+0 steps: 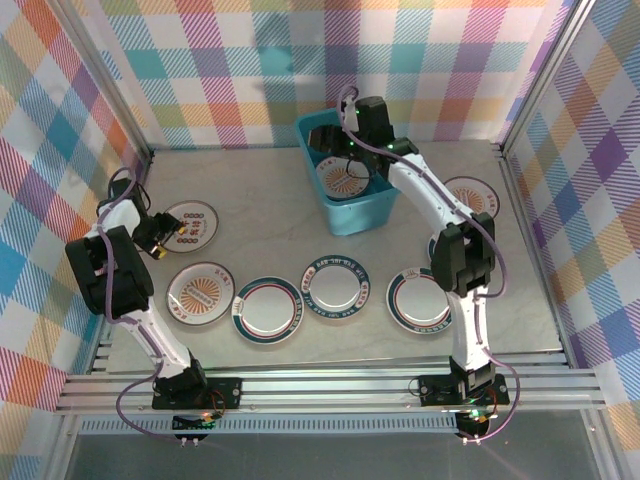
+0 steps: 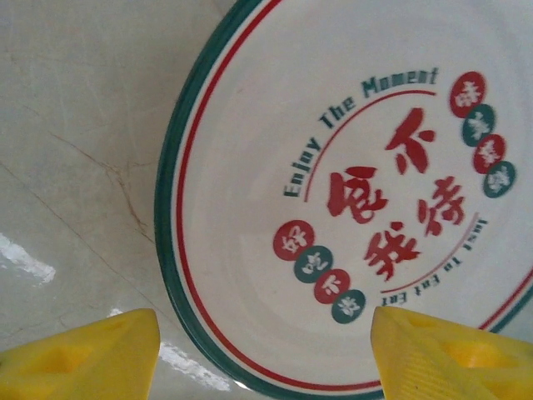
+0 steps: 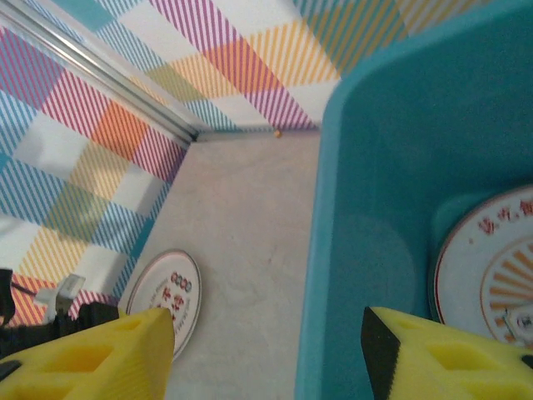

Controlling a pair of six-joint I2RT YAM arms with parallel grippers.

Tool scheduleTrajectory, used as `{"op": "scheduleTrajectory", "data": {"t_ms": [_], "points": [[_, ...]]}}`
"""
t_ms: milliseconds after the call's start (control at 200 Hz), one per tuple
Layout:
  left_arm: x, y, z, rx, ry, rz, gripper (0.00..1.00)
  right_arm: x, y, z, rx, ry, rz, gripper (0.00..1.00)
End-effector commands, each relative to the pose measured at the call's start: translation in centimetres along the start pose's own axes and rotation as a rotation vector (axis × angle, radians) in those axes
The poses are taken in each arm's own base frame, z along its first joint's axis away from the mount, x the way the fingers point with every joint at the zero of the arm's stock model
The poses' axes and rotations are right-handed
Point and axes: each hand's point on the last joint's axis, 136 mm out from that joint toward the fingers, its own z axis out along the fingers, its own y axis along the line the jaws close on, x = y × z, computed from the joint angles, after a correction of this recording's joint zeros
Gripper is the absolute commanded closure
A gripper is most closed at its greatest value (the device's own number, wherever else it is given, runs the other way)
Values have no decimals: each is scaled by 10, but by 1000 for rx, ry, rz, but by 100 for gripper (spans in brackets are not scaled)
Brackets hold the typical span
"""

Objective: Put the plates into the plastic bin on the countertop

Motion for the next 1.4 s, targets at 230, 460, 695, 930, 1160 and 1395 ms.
{"op": "scheduleTrajectory", "data": {"t_ms": [230,460,695,930,1160,1395], "points": [[-7,0,19,36,16,-19,35,4,24,-46,14,-74,-33,40],[-7,-1,33,43,40,-16,38,13,29,-51,38,-75,-47,42],[0,6,44,35,60,-23,42,14,31,-54,52,-75,-50,44],[4,7,48,37,67,-28,55,14,32,-53,46,-69,-57,45],[7,10,44,24,65,-18,68,18,32,-51,40,-58,-58,45],[8,9,38,28,64,-14,76,24,28,-49,52,-43,-47,45]]}}
